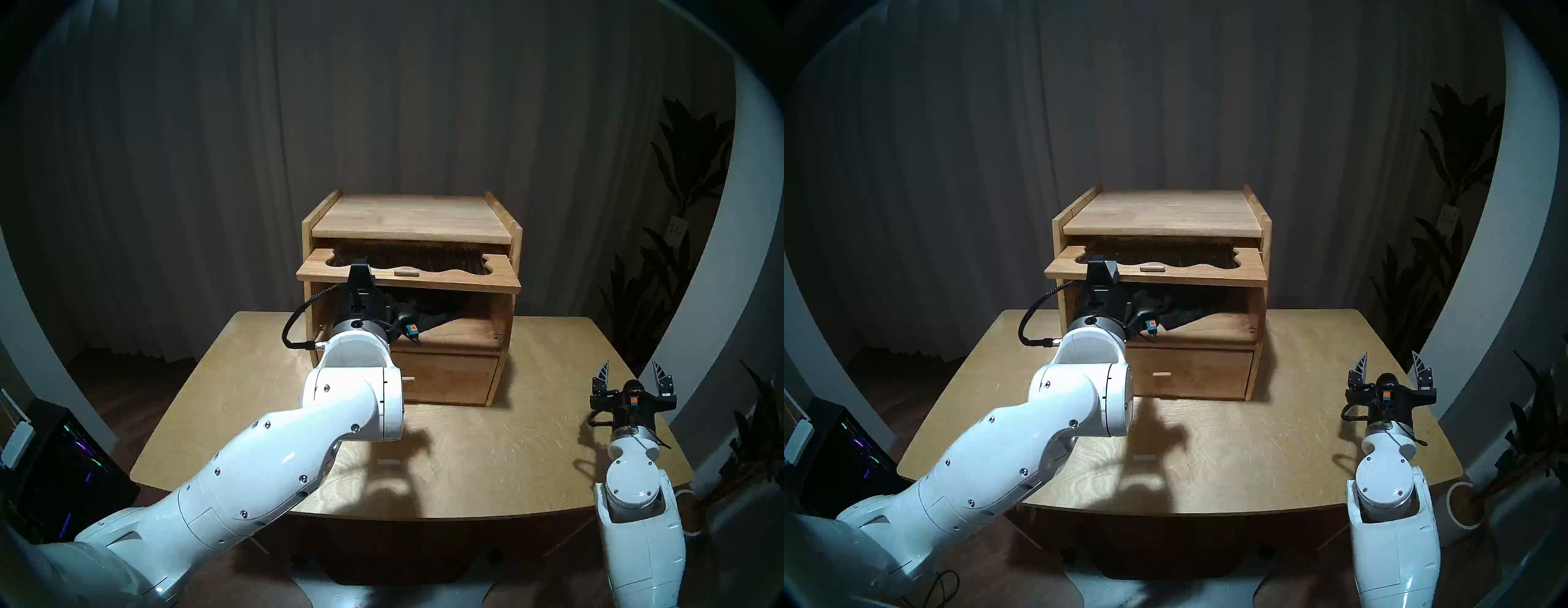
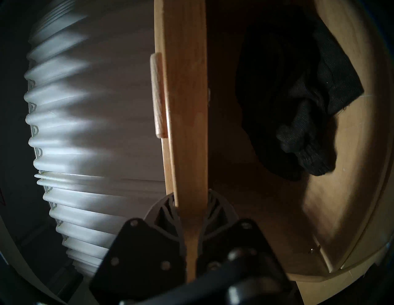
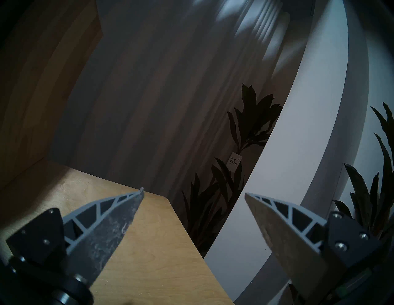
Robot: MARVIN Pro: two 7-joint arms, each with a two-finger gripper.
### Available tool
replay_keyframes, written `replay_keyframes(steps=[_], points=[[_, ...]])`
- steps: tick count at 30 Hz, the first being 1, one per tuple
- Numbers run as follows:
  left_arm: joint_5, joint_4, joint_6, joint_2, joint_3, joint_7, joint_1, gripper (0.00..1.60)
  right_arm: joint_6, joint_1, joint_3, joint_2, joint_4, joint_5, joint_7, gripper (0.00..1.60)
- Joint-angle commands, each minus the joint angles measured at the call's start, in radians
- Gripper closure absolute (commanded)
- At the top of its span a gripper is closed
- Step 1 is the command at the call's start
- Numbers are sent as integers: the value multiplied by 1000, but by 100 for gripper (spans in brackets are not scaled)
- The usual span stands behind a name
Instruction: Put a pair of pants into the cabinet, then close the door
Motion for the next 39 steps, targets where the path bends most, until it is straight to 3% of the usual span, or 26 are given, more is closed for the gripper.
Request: replay_keyframes(steps=[1, 8, 14, 29, 33, 39], points=[[56, -64, 29, 18, -13, 6, -17, 160, -9, 3, -2, 3, -15, 5, 6, 0], [103, -70, 44, 19, 24, -21, -16, 160, -15, -2, 2, 4, -12, 10, 7, 0], [136, -91, 48, 9, 54, -50, 36, 160, -18, -11, -1, 3, -9, 13, 11, 0], [259, -204, 48, 30, 10, -80, 203, 160, -19, 7, -39, 10, 7, 1, 25, 0], [272, -237, 48, 16, 49, -82, 224, 160, -14, 8, -46, 8, 0, -2, 25, 0], [206, -229, 23, 34, 151, -59, 142, 160, -17, 15, -50, 13, 14, -2, 29, 0]])
